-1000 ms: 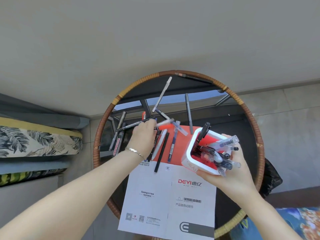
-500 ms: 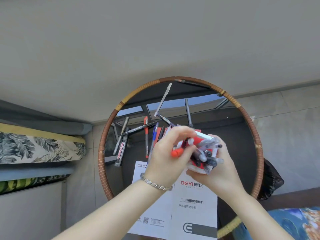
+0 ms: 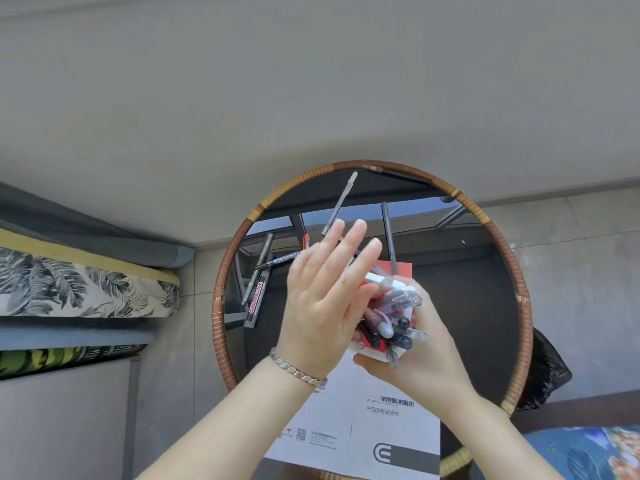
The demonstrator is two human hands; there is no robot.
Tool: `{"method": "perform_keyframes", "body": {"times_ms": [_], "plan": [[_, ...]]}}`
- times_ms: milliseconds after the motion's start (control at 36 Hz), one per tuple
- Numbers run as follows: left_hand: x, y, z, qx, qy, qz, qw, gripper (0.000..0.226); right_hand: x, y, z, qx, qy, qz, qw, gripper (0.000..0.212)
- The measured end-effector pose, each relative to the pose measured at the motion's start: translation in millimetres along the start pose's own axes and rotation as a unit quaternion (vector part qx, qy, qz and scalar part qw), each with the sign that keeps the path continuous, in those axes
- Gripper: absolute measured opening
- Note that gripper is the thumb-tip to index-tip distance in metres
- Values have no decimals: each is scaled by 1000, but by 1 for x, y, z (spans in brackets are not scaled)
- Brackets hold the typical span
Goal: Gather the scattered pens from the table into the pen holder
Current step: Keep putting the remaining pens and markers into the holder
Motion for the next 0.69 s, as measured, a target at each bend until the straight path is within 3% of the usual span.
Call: {"method": "perform_keyframes", "body": {"times_ms": [83, 167, 250, 306, 389, 500, 611, 694], "plan": [[10, 9, -5, -35, 125, 14, 991, 44, 0, 4, -2, 8, -3, -18, 1000, 83], [15, 21, -15, -85, 205, -115, 968, 52, 2, -3, 3, 36, -13, -3, 999, 87], [10, 53, -19, -203, 139, -182, 952, 43, 2, -8, 11, 41, -28, 8, 999, 76], [16, 93, -31, -339, 108, -105, 929, 49, 1, -11, 15, 29, -34, 2, 999, 79], [25, 145, -54, -494, 132, 29, 859, 67, 0, -17, 20, 28, -45, -3, 999, 81], [38, 183, -65, -507, 202, 153, 824, 69, 2, -24, 22, 30, -39, 11, 999, 80], [51, 194, -75, -507, 250, 186, 804, 43, 1, -36, 19, 51, -36, 24, 998, 77], [57, 194, -81, -523, 263, 195, 787, 35, -1, -43, 16, 70, -29, 24, 997, 77]]}}
Point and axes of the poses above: each hand's wrist, its own z-axis towards the middle knuckle, its own x-axis out of the palm, y = z × x, the point moved 6 cm from there along z, towards the middle knuckle, and after that the axes turned 4 degrees about z, right-handed, at the moved point
